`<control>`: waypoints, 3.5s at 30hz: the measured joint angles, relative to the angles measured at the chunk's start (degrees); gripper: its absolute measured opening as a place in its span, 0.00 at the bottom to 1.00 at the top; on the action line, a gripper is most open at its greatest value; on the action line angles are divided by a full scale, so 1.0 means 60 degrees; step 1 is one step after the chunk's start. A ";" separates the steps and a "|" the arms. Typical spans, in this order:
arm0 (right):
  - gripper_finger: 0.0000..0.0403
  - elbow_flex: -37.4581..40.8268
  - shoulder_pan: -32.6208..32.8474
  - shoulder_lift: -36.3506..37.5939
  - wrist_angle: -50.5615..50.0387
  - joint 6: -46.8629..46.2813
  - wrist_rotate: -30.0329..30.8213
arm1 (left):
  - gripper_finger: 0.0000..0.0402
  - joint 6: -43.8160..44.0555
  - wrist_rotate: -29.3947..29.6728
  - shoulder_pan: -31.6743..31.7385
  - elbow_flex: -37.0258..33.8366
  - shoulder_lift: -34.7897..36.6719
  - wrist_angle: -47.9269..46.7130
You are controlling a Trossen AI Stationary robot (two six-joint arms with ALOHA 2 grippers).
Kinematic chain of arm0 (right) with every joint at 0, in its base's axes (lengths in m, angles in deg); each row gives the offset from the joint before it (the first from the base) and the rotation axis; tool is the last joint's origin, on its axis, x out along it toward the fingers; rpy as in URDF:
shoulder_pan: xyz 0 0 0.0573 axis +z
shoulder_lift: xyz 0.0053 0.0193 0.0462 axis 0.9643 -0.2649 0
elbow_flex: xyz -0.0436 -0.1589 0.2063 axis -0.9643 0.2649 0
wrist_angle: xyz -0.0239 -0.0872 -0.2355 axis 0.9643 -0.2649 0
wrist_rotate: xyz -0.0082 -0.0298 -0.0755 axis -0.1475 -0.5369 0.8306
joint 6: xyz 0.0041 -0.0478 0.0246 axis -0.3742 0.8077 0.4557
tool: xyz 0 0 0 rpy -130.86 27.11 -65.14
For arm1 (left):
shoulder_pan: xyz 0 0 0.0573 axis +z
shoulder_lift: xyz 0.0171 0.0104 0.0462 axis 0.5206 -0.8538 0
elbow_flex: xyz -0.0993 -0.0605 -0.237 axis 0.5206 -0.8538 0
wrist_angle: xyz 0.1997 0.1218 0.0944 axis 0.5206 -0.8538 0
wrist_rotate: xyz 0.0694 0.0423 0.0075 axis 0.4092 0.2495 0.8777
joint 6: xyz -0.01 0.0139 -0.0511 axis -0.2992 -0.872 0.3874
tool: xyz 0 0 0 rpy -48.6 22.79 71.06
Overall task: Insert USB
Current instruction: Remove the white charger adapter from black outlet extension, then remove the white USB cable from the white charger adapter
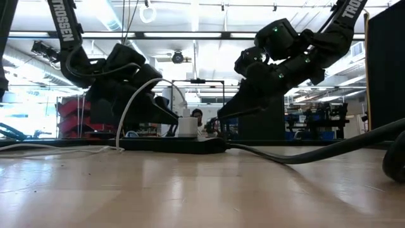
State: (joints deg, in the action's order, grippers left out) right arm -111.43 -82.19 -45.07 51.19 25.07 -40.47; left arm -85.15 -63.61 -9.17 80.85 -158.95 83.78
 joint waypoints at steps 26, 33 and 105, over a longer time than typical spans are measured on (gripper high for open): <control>0.41 0.0000 0.0054 -0.0004 -0.0224 -0.0328 0.0341 | 0.42 -0.0112 -0.0773 -0.0471 0.1531 -0.1841 -0.0128; 0.39 -0.0001 0.0301 -0.0183 0.0145 -0.0589 0.0893 | 0.34 -0.0101 -0.0864 -0.0460 0.1523 -0.1841 -0.0097; 0.38 -0.0528 0.0339 -0.2634 0.1696 -0.1234 0.1940 | 0.34 0.0977 -0.0047 -0.0526 0.1926 -0.0979 0.0521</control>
State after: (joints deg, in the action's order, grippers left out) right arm -114.60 -80.16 -60.87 61.37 17.66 -28.83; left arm -79.29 -63.89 -12.33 92.40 -164.83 86.91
